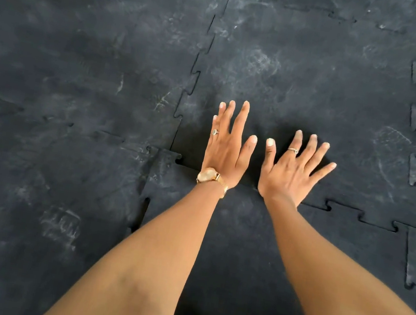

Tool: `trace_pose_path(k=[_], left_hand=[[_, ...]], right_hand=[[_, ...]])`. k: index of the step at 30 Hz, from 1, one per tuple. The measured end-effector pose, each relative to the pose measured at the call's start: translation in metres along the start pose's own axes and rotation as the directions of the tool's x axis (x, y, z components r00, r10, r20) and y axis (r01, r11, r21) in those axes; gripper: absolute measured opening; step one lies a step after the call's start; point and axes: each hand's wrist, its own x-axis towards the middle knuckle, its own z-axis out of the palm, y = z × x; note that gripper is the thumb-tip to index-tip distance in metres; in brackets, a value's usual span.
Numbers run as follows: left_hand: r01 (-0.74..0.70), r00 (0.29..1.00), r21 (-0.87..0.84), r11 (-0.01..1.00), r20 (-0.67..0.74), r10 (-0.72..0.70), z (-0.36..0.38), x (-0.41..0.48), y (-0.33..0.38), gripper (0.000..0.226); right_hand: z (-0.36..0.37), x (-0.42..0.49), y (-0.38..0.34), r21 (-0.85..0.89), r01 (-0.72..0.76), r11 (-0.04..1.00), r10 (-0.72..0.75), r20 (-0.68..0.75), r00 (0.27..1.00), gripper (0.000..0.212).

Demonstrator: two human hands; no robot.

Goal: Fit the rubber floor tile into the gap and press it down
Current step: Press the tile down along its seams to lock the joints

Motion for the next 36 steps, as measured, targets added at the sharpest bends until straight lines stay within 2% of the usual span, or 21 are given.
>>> trace_pose_path(k=[2,3,4,5,7,9,12,16,19,22,25,27,31,36], left_hand=[[0.054,0.998,-0.168,0.984,-0.012,-0.057,-0.011,-0.001,0.004,0.057],[0.055,0.997,-0.189,0.980,-0.041,-0.063,-0.019,0.000,0.001,0.054],[0.029,0.995,-0.120,0.992,-0.094,-0.041,-0.028,0.001,-0.006,0.051],[-0.003,0.988,0.029,1.000,-0.156,0.007,-0.039,0.002,-0.016,0.050],[-0.033,0.968,0.345,0.938,-0.221,0.116,-0.059,0.002,-0.037,0.049],[-0.045,0.972,0.492,0.869,-0.180,0.152,-0.069,0.002,-0.054,0.052],[-0.111,0.990,0.579,0.808,-0.010,0.143,-0.063,0.001,-0.066,0.058],[-0.093,0.995,0.595,0.799,0.090,0.049,-0.061,0.003,-0.074,0.065],[-0.076,0.992,0.668,0.740,0.129,-0.014,-0.057,0.004,-0.073,0.070],[-0.051,0.987,0.684,0.728,0.147,-0.069,-0.057,0.006,-0.072,0.076],[-0.059,0.976,0.681,0.730,0.194,-0.102,-0.057,0.008,-0.071,0.079],[-0.058,0.972,0.671,0.739,0.207,-0.112,-0.059,0.008,-0.070,0.078],[-0.056,0.979,0.651,0.757,0.183,-0.085,-0.062,0.014,-0.071,0.072],[-0.071,0.997,0.655,0.752,0.064,0.039,-0.061,0.027,-0.073,0.056]], right_hand=[[0.000,0.001,-0.001,0.010,0.000,1.000,0.000,0.018,1.000,0.078],[0.001,0.002,-0.002,0.010,-0.002,1.000,0.002,0.022,1.000,0.079],[0.001,0.002,-0.002,0.010,-0.005,1.000,0.005,0.022,1.000,0.079],[0.001,0.002,-0.001,0.012,-0.007,1.000,0.006,0.020,1.000,0.079],[0.002,0.002,-0.001,0.017,-0.004,1.000,0.004,0.007,1.000,0.079],[0.001,0.002,-0.001,0.026,-0.008,1.000,0.008,0.004,1.000,0.079],[0.001,0.002,0.000,0.018,-0.006,1.000,0.006,0.005,1.000,0.079],[0.002,0.001,-0.001,0.027,-0.005,1.000,0.005,-0.010,1.000,0.077],[0.002,-0.001,-0.002,0.021,-0.032,0.999,0.032,-0.009,0.999,0.079],[-0.005,-0.009,-0.017,0.010,-0.075,0.997,0.076,-0.007,0.997,0.082],[-0.005,-0.024,-0.054,0.100,0.023,0.995,-0.023,0.003,1.000,0.078],[0.002,-0.030,-0.074,0.112,0.037,0.993,-0.041,0.032,0.999,0.077],[0.017,-0.028,-0.081,-0.002,0.007,1.000,-0.006,0.066,0.998,0.076],[0.016,-0.028,-0.082,-0.003,0.019,1.000,-0.019,0.059,0.998,0.075]])
